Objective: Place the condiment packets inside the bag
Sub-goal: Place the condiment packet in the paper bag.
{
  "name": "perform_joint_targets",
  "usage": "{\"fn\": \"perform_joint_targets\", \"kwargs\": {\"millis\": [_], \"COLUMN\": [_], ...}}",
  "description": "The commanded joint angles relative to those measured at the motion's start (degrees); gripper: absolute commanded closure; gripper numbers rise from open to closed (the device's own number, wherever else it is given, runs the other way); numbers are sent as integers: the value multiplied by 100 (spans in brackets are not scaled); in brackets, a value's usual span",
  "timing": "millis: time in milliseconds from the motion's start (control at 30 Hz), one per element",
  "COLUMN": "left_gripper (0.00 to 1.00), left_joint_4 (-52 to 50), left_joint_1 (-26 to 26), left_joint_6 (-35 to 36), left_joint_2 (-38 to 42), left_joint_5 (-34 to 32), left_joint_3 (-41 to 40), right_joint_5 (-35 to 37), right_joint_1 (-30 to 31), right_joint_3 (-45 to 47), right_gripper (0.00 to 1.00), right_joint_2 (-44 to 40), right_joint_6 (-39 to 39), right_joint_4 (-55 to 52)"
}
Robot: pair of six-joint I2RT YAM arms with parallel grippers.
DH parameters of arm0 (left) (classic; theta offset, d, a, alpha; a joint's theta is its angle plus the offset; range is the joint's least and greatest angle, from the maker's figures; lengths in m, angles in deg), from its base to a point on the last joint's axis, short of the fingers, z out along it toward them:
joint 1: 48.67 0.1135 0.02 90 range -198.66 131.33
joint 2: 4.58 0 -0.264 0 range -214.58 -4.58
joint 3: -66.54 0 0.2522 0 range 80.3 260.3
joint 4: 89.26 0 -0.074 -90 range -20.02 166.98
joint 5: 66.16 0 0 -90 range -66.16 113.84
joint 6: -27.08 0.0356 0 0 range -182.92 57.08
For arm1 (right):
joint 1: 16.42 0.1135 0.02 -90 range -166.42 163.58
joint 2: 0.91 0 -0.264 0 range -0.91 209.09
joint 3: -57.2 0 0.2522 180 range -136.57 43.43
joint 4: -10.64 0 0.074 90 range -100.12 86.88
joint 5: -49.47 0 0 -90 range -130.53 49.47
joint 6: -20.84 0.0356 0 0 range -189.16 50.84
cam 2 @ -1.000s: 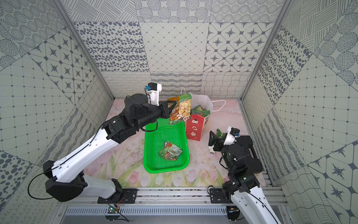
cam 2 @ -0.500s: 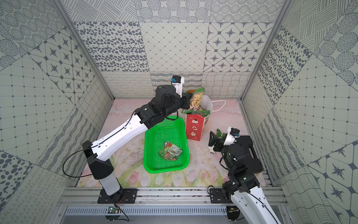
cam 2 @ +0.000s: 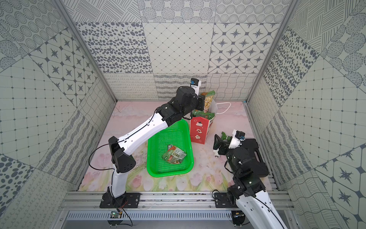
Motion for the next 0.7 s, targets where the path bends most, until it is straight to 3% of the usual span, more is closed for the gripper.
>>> {"fn": "perform_joint_targets", "kwargs": {"millis": [0,200,233,333,400,667], "left_gripper": [100,100,97,69,57,42], "left_joint_4": [-795,-1577,-1670,-1922,-2091,-2389], "left_joint_1": [7,8,7,7,18,7], "left_joint_6": [-121,-580,-626,-724,-739,-791], "left_joint_2": [-149,9,51,176,233,783], "left_joint_5": [578,1068,1115,1278,1362,1741], "left_joint_3": [239,235,235,241,313,167], "right_joint_5": [5,-17,-18,-31,-47,-130], "right_joint_1": [11,12,15,17,11,17], "right_joint_3": [-34,-25,-23,-25,-25,-25], "right_gripper": [3,3,3,3,3,3], "right_joint_2": [-78,-68,-69,-63,-49,-55], "right_joint_6": [49,57,58,58,58,40], "right_joint_4": [141,137,135,144,144,178]}}
